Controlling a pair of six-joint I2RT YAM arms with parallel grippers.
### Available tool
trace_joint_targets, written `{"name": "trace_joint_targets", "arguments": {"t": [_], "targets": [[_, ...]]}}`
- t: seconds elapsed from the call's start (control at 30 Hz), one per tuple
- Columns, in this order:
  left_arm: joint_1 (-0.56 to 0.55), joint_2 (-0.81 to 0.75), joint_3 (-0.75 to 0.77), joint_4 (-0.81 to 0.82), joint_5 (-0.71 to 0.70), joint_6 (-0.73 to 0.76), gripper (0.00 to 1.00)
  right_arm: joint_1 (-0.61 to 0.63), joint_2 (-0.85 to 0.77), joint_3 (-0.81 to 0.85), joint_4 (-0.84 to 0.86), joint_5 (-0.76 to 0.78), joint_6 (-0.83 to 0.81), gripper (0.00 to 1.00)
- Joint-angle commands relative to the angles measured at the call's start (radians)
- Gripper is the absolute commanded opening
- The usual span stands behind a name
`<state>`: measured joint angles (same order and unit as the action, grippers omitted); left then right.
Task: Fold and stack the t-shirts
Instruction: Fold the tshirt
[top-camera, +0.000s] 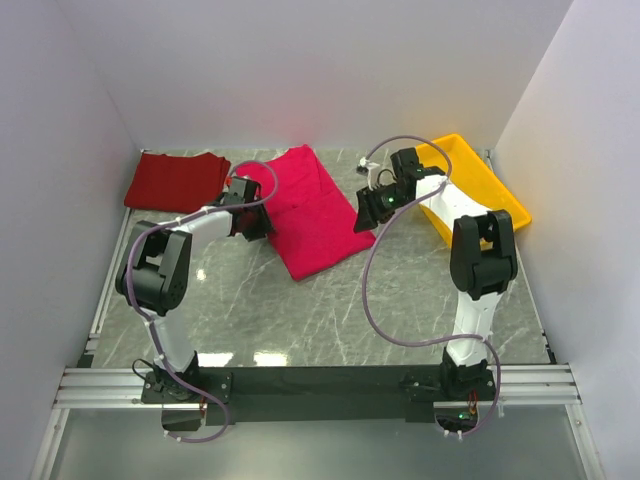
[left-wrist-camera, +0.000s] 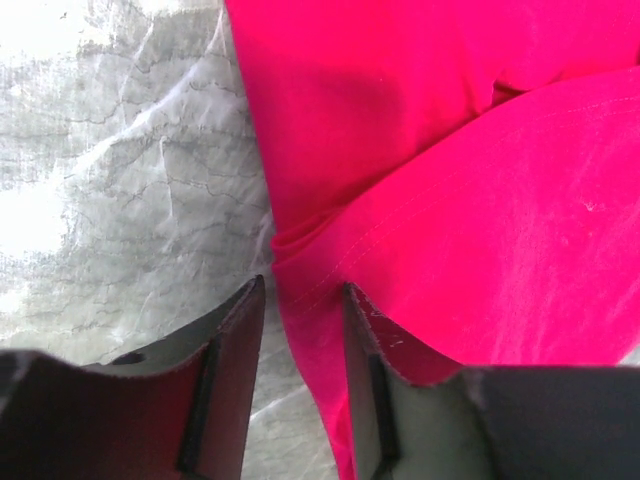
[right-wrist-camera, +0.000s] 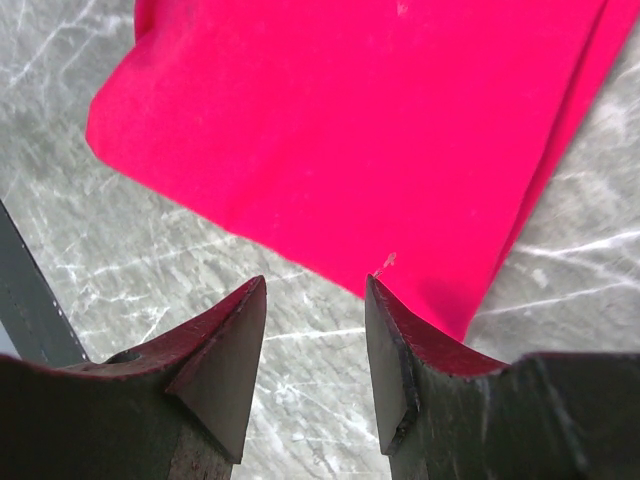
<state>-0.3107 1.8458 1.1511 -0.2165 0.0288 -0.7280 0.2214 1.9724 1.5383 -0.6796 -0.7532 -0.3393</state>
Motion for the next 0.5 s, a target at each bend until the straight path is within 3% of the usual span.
{"name": "trace_joint_targets", "arguments": {"t": [0.0,0.23,0.33,0.47], "targets": [[0.004,0.015,0.047,0.006,0.000,-0.017,0.41,-0.008,-0.076,-0.027,0.011,-0.023,-0.015,0.51],[0.013,0.046,0.075,0.020,0.031,-0.005,0.19,-0.011,-0.112,-0.072,0.008,-0.035,-0.018,0.51],[0.019,0.046,0.085,0.023,0.034,0.006,0.03,-0.017,-0.125,-0.084,0.005,-0.037,-0.023,0.50],[0.025,0.023,0.087,0.037,0.017,0.047,0.01,-0.019,-0.153,-0.112,0.002,-0.020,-0.043,0.50]]}}
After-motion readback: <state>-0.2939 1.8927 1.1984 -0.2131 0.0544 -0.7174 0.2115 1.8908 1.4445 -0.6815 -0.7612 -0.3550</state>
